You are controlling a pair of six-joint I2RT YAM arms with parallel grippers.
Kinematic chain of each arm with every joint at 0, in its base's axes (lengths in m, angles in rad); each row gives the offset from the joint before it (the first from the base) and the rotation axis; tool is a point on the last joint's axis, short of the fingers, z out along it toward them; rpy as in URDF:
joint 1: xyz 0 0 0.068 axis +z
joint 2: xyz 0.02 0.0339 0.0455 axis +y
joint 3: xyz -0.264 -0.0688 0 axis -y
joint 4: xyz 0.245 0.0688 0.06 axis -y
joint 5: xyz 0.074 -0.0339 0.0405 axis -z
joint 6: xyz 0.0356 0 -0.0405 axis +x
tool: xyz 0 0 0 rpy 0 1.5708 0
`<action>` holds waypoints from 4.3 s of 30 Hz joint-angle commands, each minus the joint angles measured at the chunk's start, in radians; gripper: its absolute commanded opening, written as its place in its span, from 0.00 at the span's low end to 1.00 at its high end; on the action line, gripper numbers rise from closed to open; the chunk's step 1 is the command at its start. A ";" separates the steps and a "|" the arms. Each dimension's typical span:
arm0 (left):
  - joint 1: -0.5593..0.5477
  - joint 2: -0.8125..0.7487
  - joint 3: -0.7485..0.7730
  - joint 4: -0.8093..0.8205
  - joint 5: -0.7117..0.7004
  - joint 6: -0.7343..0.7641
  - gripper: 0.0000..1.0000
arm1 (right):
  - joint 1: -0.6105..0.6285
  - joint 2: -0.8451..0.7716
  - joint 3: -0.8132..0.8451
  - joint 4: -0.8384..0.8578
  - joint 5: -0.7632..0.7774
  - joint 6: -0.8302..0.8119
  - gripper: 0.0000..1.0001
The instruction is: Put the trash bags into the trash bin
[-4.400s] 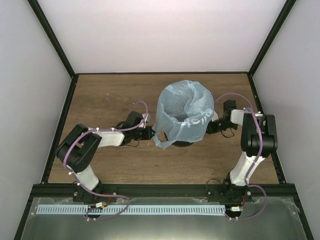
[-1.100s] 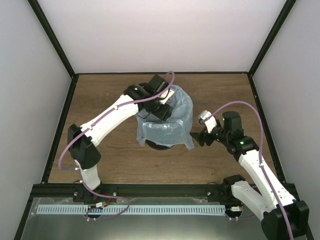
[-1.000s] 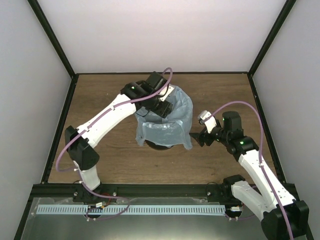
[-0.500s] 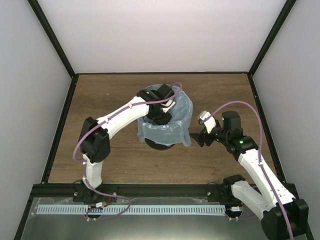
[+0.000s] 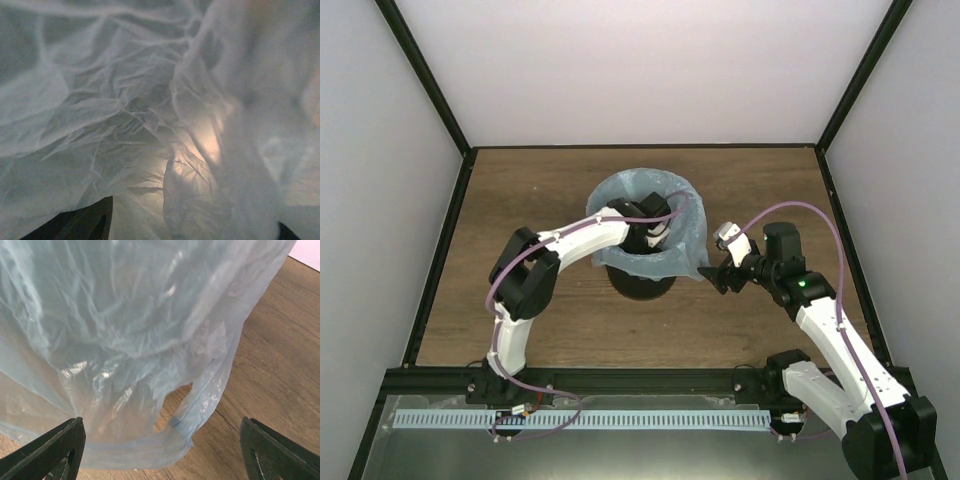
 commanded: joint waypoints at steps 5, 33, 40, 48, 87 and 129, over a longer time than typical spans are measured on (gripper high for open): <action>-0.002 0.077 -0.012 0.034 0.066 0.008 0.56 | -0.001 -0.011 -0.001 -0.011 -0.015 -0.018 0.86; -0.002 0.101 -0.072 0.048 -0.023 -0.061 0.56 | -0.001 -0.012 -0.002 -0.012 -0.018 -0.021 0.86; 0.001 0.018 -0.005 -0.012 -0.095 -0.074 0.55 | 0.000 -0.010 -0.001 -0.012 -0.019 -0.021 0.86; 0.017 -0.025 0.081 -0.083 -0.082 -0.060 0.55 | -0.001 -0.014 -0.001 -0.011 -0.015 -0.020 0.86; -0.287 -0.749 -0.082 0.084 0.060 0.034 0.47 | -0.002 -0.016 0.001 -0.009 -0.011 -0.012 0.86; 0.597 -0.612 -0.824 1.124 0.241 -0.531 0.79 | -0.001 0.025 0.004 -0.016 -0.021 -0.015 0.86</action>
